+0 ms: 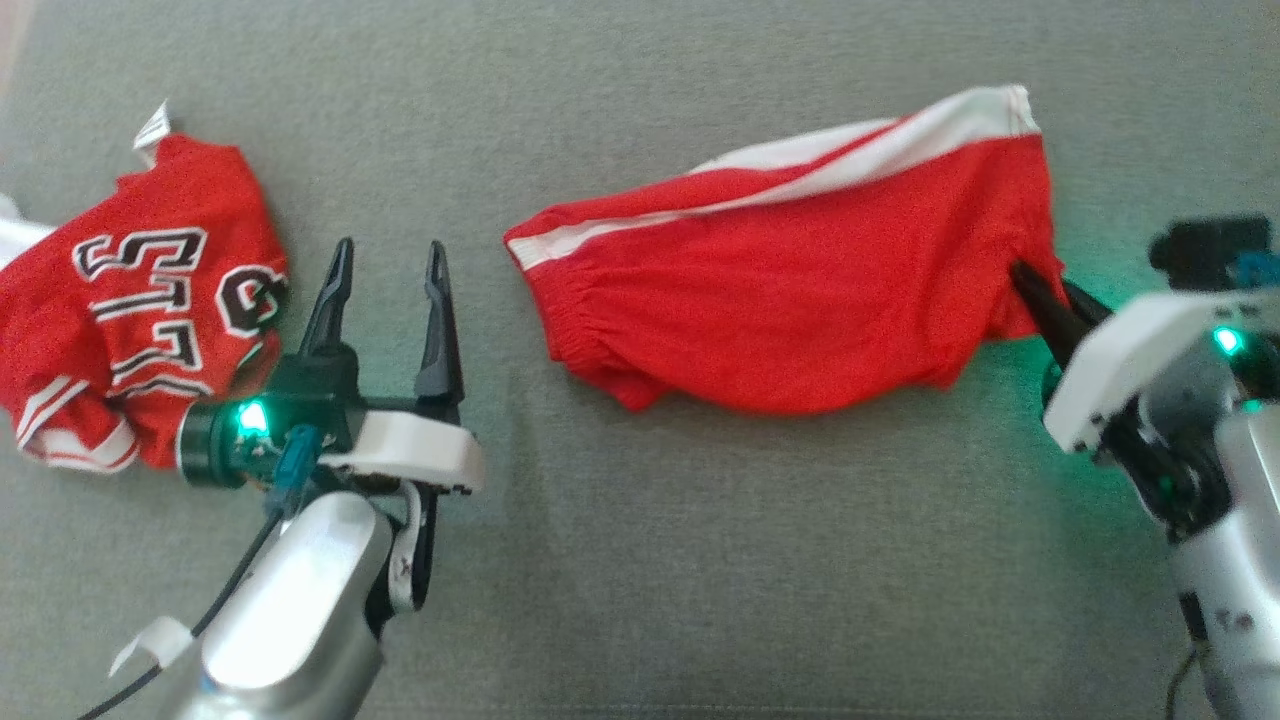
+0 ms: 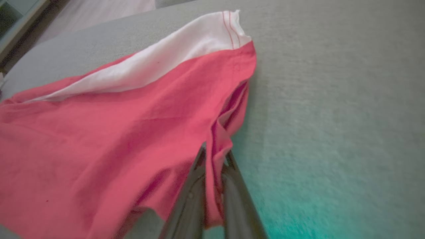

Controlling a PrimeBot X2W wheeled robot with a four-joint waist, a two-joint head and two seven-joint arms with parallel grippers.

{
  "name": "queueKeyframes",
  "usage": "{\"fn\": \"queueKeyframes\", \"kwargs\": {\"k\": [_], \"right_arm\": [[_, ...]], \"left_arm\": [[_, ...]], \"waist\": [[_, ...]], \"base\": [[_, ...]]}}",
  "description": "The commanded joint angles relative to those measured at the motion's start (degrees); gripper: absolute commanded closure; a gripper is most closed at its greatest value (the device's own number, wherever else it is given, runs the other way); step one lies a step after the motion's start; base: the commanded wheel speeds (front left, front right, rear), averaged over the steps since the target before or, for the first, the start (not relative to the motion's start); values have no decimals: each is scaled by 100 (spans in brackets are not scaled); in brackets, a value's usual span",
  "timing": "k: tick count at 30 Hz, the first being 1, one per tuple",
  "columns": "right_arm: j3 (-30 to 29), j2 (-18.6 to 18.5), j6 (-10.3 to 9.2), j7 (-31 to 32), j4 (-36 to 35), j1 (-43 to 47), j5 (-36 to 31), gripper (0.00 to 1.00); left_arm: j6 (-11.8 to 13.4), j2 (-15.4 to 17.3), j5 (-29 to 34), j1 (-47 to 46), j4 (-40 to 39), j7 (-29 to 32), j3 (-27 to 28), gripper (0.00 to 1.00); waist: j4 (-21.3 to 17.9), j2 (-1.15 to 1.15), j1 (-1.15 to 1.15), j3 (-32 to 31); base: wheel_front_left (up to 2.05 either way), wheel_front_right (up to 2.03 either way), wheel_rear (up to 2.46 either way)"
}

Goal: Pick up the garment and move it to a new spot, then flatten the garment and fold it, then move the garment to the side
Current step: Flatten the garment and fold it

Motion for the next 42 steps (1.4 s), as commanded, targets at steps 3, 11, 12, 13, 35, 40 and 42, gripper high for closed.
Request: {"fn": "queueKeyframes", "kwargs": {"k": [3,11,12,13,35,40,42], "right_arm": [[-439,91,-4,-158,-539,511,-78,100],[-1211,431,-4,-160,-934,1249,-259,100],[-1269,465,-4,-163,-980,1285,-289,100],[-1308,489,-4,-155,-1019,1309,-311,100],[2129,1162,-4,-299,-1875,378,1,100],[2367,1207,-4,-672,-1590,462,62,0],[2372,1159,-4,-929,-1633,436,54,0]], "left_arm": [[35,246,-50,84,-198,43,229,0],[80,327,-86,197,-316,125,220,0],[86,336,-87,205,-328,135,216,0],[89,343,-89,213,-339,145,211,0],[84,228,-184,214,-272,103,100,0],[71,200,-215,214,-203,53,92,0],[84,202,-220,220,-180,38,98,0]], "waist": [[-227,0,0,-163],[-408,0,0,-281],[-422,0,0,-294],[-433,0,0,-306],[-65,0,0,-408],[-31,0,0,-391],[-51,0,0,-394]], "base": [[0,0,0],[0,0,0],[0,0,0],[0,0,0],[0,0,0],[0,0,0],[0,0,0]]}}
